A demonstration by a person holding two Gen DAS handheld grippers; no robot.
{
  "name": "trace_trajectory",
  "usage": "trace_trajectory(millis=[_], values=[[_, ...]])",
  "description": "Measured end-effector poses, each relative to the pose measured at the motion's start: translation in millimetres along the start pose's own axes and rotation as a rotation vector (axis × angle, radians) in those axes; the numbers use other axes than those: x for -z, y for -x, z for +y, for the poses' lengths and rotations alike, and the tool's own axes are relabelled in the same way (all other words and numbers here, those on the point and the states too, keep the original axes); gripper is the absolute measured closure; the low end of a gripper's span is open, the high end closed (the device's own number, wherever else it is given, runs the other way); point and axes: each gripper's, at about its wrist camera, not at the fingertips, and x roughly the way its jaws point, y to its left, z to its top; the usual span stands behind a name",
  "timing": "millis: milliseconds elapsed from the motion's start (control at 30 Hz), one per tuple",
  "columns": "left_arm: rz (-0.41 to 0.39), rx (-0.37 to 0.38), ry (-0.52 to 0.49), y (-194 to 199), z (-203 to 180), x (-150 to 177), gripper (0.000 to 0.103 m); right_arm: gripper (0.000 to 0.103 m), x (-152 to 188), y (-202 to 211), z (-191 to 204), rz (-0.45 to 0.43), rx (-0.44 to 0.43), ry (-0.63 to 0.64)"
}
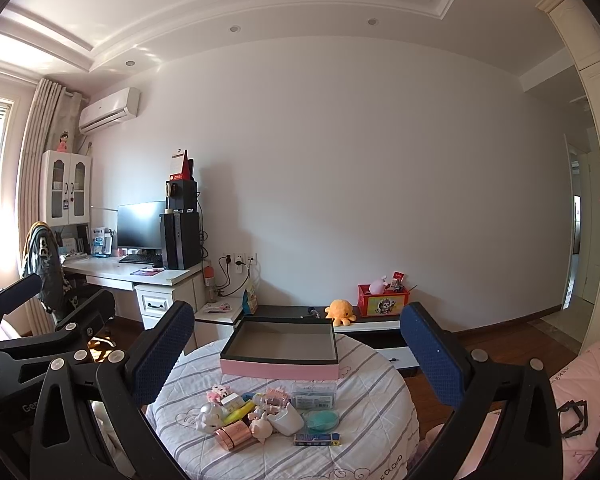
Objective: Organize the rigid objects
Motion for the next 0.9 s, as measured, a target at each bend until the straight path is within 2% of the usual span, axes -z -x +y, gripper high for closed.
trace_trajectory(millis=[533, 700, 900], values=[[0.000, 0.000, 0.001, 1, 0, 0, 0.000, 0.000, 3, -2, 0, 0.011, -0.003, 0.003], [0.002, -0.003, 0.001, 12, 17, -3, 0.000, 0.000, 3, -1, 0, 0.012, -0.004, 0.004], [0.001, -0.007, 0.001, 14, 18, -3, 0.000, 0.000, 4, -1, -1, 0.015, -0.003, 0.005]])
